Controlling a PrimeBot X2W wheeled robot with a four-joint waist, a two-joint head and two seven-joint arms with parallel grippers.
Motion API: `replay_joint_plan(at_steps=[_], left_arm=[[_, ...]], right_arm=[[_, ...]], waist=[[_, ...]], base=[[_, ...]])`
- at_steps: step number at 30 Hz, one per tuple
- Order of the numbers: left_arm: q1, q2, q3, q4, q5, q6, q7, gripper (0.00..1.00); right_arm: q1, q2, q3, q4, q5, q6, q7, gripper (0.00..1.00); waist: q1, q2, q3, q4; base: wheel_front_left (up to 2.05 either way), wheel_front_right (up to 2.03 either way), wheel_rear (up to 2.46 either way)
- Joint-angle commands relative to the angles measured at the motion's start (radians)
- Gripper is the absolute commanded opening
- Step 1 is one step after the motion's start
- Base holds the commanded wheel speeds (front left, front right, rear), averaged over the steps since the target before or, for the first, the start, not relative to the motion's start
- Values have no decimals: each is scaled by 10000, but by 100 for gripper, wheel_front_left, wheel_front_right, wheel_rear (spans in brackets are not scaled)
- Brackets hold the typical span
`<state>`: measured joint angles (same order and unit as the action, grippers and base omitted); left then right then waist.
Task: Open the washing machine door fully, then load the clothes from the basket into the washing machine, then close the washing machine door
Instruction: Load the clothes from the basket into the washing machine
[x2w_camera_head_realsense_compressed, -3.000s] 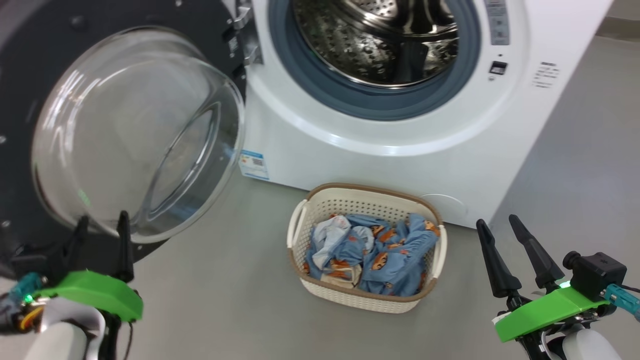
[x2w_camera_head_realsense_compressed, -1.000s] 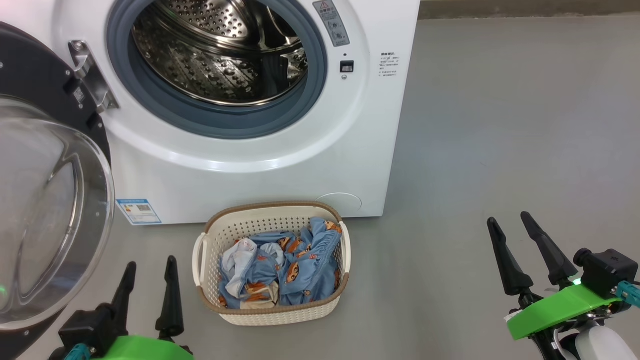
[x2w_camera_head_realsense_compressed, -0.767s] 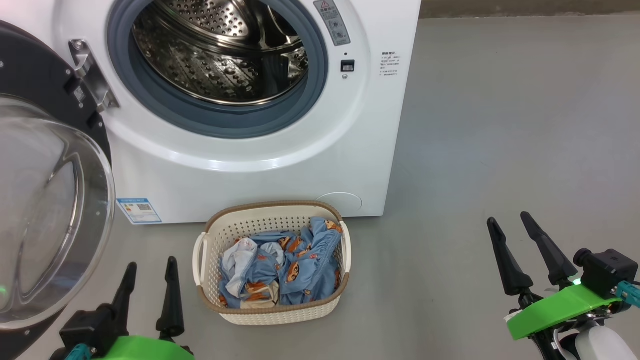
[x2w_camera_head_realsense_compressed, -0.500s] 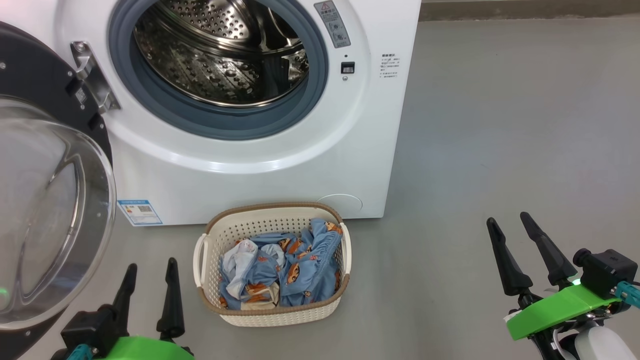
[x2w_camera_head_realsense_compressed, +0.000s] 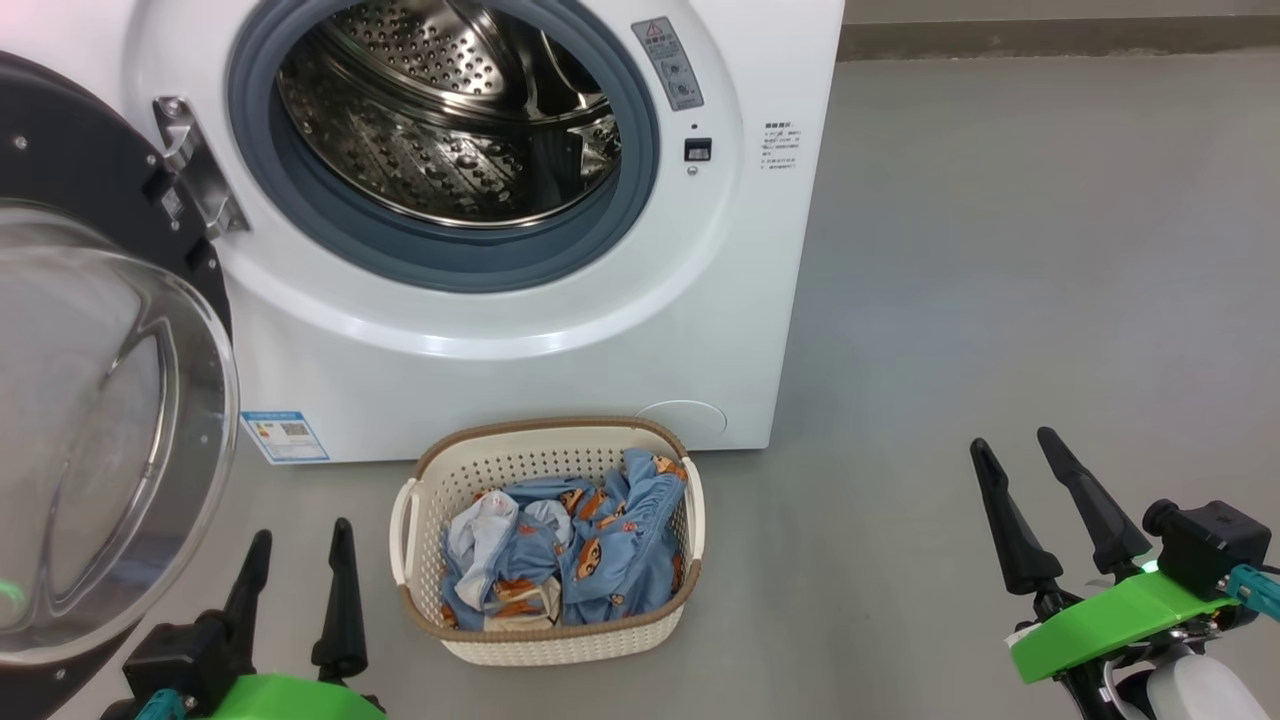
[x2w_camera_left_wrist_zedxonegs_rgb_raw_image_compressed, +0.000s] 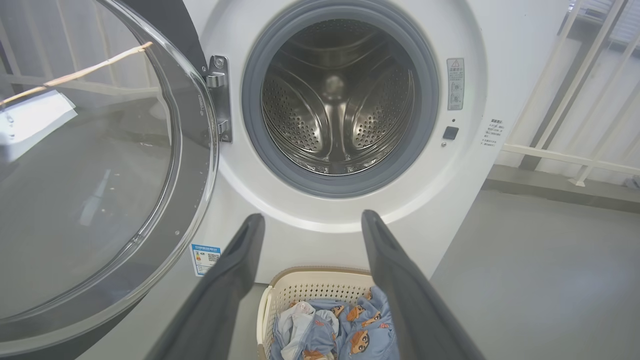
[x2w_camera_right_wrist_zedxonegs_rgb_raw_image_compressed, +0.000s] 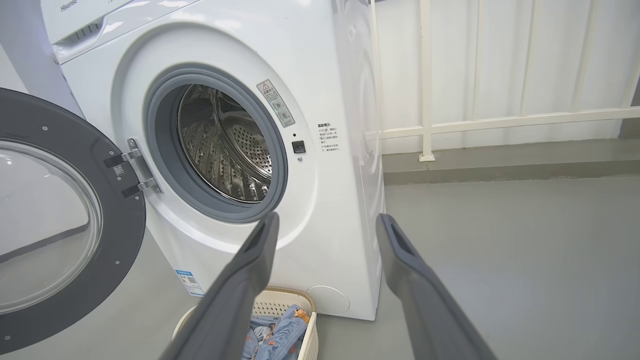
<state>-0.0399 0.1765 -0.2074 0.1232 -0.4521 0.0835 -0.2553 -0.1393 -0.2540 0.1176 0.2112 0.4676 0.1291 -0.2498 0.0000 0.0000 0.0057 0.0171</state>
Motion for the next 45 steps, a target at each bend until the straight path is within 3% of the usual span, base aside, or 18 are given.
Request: replay_joint_plan(at_steps=[1, 26, 45], left_arm=[[-298, 149, 390, -191, 97, 18, -64, 100], [-333, 112, 454, -78, -71, 40, -64, 100], [-428, 66, 504, -6, 25, -2, -65, 100]], right_arm=[[-26, -90, 226, -203, -120, 16, -120, 100], [-48, -119, 360, -151, -54, 16, -120, 100], [-81, -126, 350, -182, -50, 16, -120, 100]], waist=[[0, 0, -14, 7], [0, 0, -33, 52], [0, 0, 84, 110]], base=[[75, -75, 0], [121, -121, 0], [12, -12, 0]])
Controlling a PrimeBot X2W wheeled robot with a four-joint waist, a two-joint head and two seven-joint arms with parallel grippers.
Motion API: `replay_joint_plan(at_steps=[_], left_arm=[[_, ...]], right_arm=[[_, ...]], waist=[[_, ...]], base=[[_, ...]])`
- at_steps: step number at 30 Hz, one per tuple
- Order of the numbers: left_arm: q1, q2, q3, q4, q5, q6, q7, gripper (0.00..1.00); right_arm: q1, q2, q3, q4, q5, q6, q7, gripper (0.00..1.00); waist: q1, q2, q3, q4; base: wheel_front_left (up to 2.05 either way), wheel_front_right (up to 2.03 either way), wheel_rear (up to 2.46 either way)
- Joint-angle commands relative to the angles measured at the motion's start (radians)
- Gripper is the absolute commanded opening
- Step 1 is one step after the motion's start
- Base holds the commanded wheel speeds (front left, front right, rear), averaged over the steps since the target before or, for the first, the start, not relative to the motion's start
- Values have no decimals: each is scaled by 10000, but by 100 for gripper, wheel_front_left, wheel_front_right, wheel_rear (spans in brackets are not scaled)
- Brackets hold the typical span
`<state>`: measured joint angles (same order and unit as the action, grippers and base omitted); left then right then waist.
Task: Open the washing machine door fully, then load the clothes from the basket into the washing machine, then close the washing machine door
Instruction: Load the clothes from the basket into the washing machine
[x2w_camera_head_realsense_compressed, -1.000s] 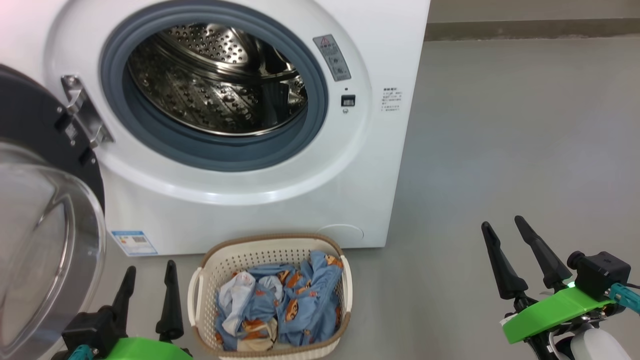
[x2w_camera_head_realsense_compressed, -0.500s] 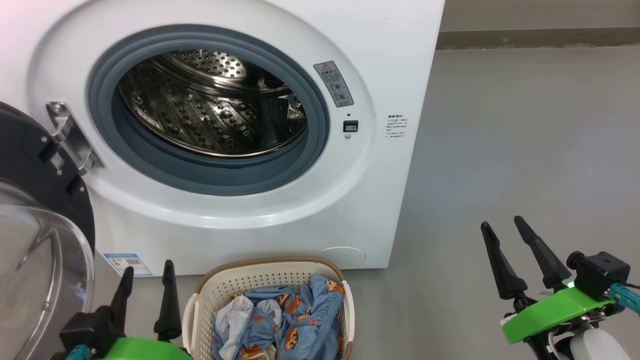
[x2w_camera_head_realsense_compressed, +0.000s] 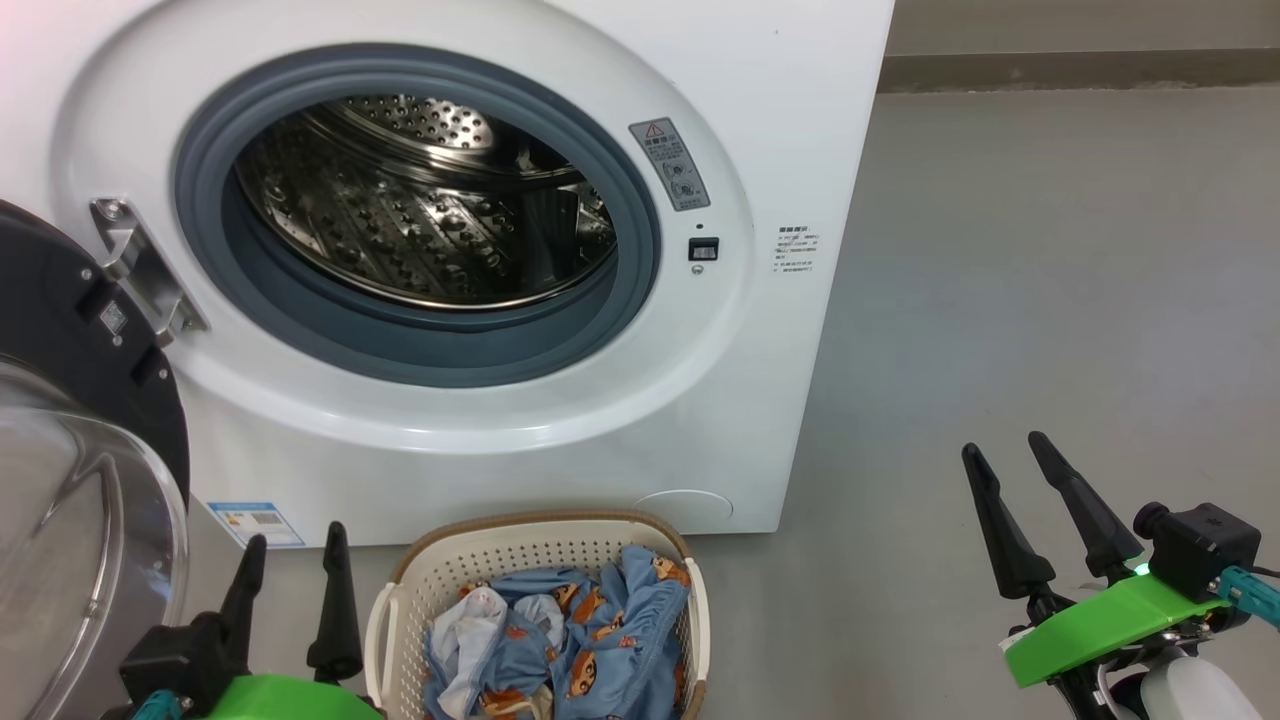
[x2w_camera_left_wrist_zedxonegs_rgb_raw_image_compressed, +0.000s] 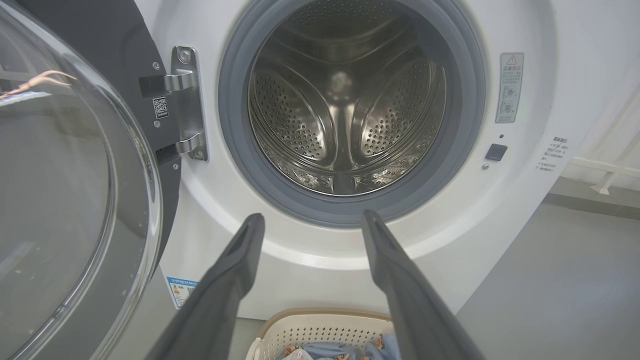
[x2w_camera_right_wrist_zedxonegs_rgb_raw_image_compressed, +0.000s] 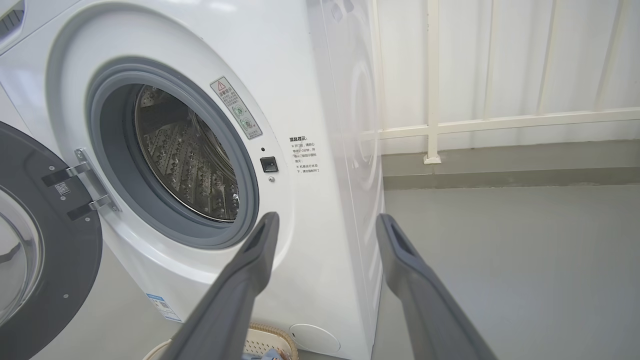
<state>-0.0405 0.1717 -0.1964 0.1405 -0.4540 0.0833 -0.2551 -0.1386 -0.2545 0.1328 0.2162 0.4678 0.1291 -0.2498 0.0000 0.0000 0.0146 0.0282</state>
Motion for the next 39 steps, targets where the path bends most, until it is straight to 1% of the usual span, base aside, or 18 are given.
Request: replay_joint_plan(at_steps=[1, 27, 28, 33, 39], left_arm=[[-421, 107, 399, -175, 52, -3, -66, 100], [-475, -102, 487, -41, 195, -37, -52, 100], [-489, -106, 475, 33, 211, 7, -22, 100], [-693, -218, 329, 278, 149, -51, 21, 100], [-1107, -358, 288, 611, 82, -67, 5, 100]], right_arm=[[-90, -123, 203, -224, -50, 16, -120, 100], [-168, -172, 201, -217, -7, 16, -120, 100], [-181, -180, 198, -218, -1, 16, -120, 100], [-303, -228, 168, -196, 61, 16, -120, 100], [-600, -346, 153, -261, 145, 16, -120, 100]], waist=[[0, 0, -11, -2], [0, 0, 319, -128], [0, 0, 378, -150], [0, 0, 784, -261], [0, 0, 1534, -436]], base=[[0, 0, 0], [0, 0, 0], [0, 0, 0], [0, 0, 0], [0, 0, 0]])
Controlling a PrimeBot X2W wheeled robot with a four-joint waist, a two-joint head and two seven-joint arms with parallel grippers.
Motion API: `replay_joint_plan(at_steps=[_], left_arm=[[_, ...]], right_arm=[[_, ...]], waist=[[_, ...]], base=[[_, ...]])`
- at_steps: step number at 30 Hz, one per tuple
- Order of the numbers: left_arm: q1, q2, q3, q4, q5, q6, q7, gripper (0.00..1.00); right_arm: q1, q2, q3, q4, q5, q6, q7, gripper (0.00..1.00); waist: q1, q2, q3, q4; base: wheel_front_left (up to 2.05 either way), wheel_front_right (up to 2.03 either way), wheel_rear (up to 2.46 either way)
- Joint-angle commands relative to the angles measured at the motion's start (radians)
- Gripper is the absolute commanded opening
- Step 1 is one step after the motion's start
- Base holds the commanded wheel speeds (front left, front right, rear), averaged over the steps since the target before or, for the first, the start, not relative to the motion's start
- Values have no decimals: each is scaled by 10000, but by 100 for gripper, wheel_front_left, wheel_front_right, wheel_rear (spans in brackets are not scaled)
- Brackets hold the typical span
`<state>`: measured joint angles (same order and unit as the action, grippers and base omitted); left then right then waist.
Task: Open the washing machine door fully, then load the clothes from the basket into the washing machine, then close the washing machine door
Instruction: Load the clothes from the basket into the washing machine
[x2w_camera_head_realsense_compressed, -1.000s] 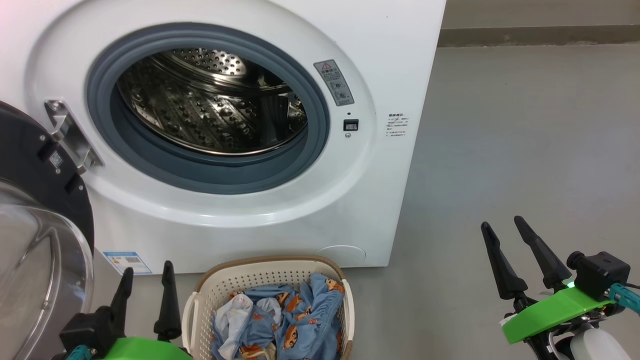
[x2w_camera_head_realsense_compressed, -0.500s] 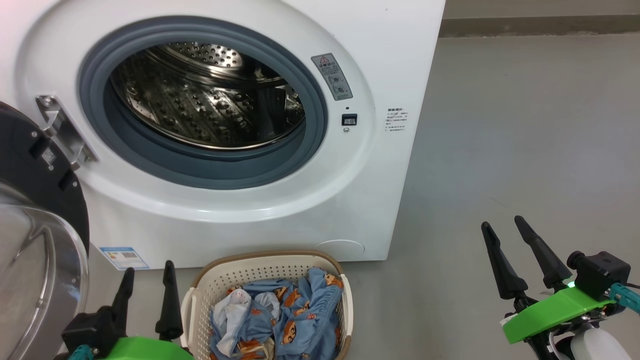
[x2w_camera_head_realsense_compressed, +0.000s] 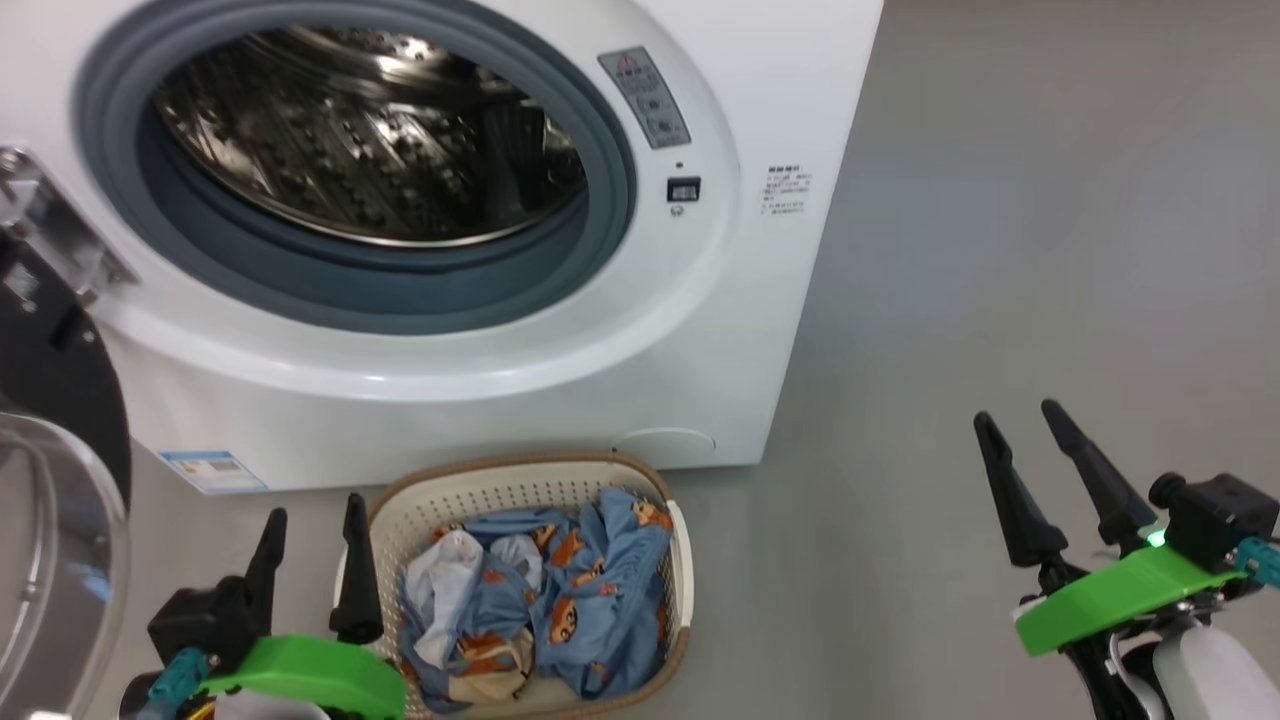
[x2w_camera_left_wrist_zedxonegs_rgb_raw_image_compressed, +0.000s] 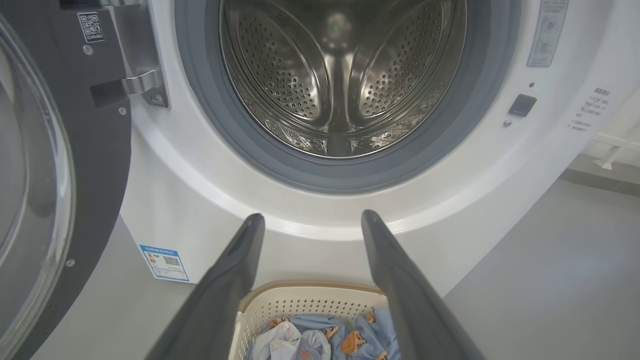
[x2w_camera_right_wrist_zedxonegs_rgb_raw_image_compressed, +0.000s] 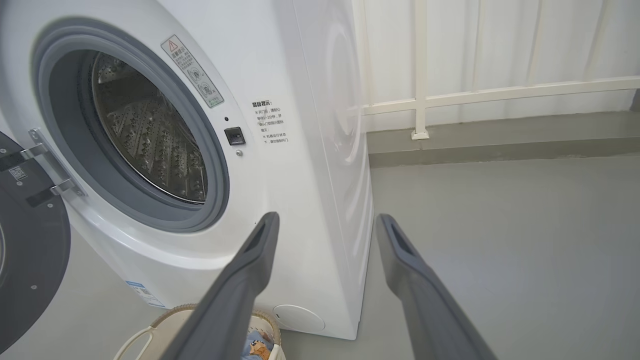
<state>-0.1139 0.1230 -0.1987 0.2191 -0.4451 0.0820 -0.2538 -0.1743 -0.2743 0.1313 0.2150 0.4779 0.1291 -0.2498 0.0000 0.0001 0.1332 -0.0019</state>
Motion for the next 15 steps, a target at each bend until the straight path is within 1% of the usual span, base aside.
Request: replay_joint_plan(at_steps=[1, 4, 9, 15], left_arm=[[-457, 109, 302, -86, -2, -46, -11, 100], [-724, 38, 251, 198, -26, -93, -19, 100], [-1232, -90, 149, 742, -258, -489, -34, 100], [-2038, -193, -186, 1875, -399, -1037, 48, 100]], right_arm=[[-295, -155, 170, -247, 62, 16, -120, 100], [-440, -152, 171, -258, 114, 16, -120, 100], [-745, -131, 234, -231, 198, 16, -120, 100], [-1075, -124, 230, -300, 260, 16, -120, 100]], waist=[[0, -1, 476, -174], [0, -1, 852, -290], [0, -1, 1449, -552], [0, -1, 2168, -843]], base=[[0, 0, 0], [0, 0, 0], [0, 0, 0], [0, 0, 0]])
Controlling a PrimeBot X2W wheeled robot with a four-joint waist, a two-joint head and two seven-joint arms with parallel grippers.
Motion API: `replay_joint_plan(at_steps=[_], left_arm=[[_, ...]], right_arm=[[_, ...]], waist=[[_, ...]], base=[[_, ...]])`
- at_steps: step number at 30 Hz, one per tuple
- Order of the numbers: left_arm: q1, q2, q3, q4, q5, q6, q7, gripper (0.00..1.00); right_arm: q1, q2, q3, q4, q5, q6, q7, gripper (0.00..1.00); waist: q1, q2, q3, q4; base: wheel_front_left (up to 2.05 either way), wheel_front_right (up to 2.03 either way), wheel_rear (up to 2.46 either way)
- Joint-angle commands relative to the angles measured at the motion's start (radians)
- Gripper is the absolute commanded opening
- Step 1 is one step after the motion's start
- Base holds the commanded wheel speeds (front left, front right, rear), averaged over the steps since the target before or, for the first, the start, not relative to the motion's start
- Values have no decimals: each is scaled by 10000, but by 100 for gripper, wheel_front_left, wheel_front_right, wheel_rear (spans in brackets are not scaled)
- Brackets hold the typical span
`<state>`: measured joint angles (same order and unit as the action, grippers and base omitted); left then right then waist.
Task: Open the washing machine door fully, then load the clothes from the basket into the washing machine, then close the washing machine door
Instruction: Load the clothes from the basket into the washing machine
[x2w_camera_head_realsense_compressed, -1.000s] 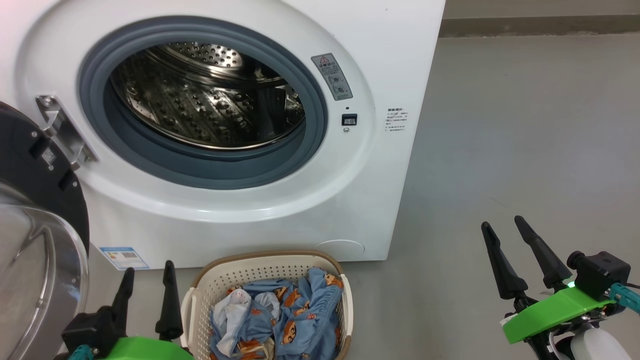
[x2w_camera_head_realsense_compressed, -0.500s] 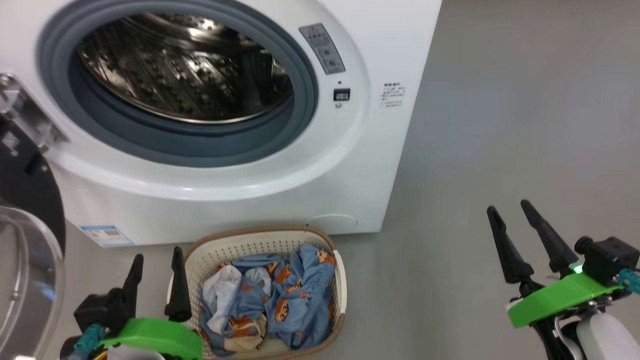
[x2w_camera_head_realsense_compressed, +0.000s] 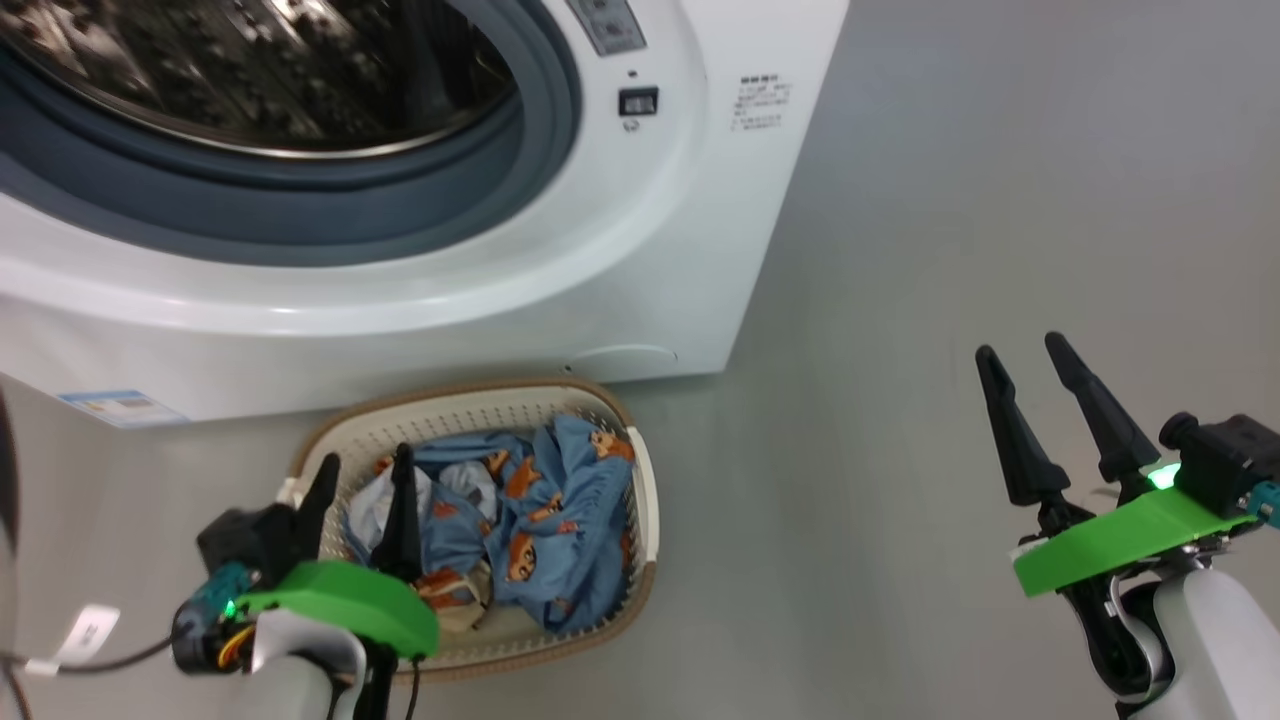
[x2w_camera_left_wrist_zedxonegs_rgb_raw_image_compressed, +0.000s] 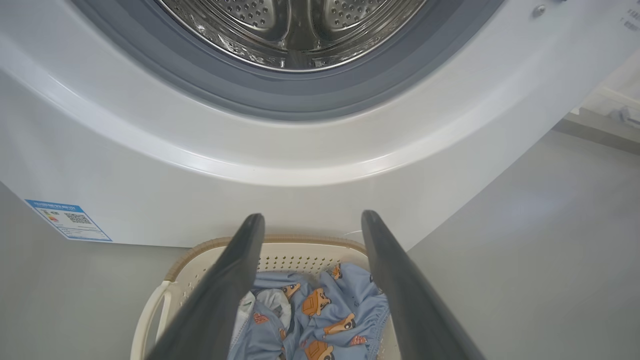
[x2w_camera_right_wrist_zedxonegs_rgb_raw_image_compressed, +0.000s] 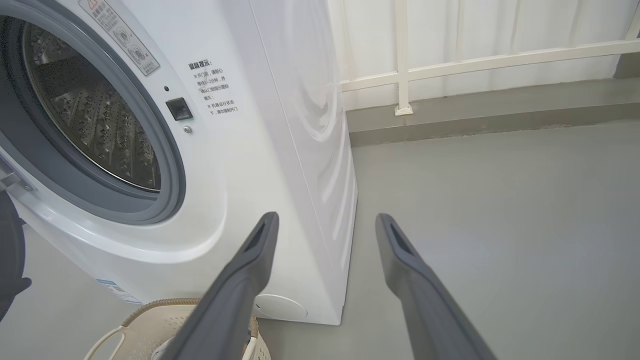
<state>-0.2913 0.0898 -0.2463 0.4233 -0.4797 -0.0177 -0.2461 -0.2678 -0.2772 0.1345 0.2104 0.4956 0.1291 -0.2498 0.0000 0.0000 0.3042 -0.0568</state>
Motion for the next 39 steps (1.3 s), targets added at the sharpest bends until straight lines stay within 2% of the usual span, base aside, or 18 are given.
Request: replay_joint_plan(at_steps=[1, 11, 19, 30, 32, 39], left_arm=[[-421, 114, 237, 38, -68, -98, -8, 100], [-2000, -17, -432, 2396, -14, -667, 338, 100], [-2804, 7, -1025, 3956, 105, -953, 716, 100], [-4069, 46, -2107, 5817, 70, -1121, 1136, 100], [-4352, 155, -2530, 6104, -8, -1125, 1335, 100], [-5145, 454, -2886, 6995, -314, -1127, 1733, 100]], right_arm=[[-195, -95, 205, -278, 88, 16, -120, 100], [-854, -40, 332, -460, 184, 16, -120, 100], [-1245, 109, 397, -544, 259, 16, -120, 100], [-1669, 357, 493, -588, 302, 16, -120, 100], [-1764, 419, 506, -607, 316, 16, -120, 100], [-2012, 619, 534, -684, 380, 16, -120, 100]], waist=[[0, 0, 592, -339], [0, 0, 1984, -831], [0, 0, 2819, -1213], [0, 0, 3797, -1787], [0, 0, 4030, -1935], [0, 0, 4601, -2209]], base=[[0, 0, 0], [0, 0, 0], [0, 0, 0], [0, 0, 0], [0, 0, 0], [0, 0, 0]])
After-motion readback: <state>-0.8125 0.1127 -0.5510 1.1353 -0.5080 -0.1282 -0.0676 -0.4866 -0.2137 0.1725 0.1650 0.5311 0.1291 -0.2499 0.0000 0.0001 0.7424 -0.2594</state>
